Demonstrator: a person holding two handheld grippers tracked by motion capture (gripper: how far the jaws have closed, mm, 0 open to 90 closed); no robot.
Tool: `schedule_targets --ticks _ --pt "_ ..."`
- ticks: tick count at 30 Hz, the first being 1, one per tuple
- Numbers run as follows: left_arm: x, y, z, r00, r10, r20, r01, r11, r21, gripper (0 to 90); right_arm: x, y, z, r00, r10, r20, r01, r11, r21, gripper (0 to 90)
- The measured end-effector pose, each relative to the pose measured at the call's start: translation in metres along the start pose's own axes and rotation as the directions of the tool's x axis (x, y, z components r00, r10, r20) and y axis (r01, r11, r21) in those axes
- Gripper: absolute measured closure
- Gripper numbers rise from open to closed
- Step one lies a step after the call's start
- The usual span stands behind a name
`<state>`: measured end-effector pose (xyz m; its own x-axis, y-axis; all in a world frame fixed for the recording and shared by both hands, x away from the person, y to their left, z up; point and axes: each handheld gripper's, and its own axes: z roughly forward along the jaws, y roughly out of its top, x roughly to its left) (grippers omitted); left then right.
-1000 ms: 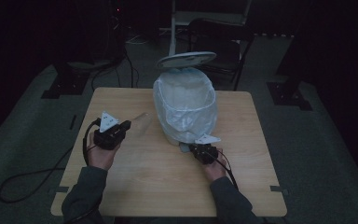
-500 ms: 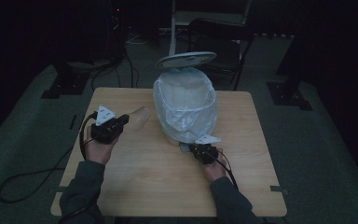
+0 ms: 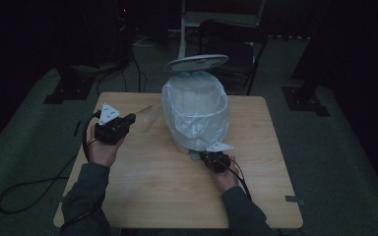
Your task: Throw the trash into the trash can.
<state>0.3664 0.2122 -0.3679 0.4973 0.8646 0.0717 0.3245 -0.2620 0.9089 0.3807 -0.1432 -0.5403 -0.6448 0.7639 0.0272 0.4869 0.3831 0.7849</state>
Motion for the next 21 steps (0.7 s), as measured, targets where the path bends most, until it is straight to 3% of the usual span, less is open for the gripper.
schedule_targets --ticks 21 --pt "0.007 0.032 -0.003 0.9998 0.016 -0.007 -0.017 0.9989 -0.044 87.5 0.0 0.0 0.0 1.0 0.002 -0.001 -0.002 1.0 0.0 90.0"
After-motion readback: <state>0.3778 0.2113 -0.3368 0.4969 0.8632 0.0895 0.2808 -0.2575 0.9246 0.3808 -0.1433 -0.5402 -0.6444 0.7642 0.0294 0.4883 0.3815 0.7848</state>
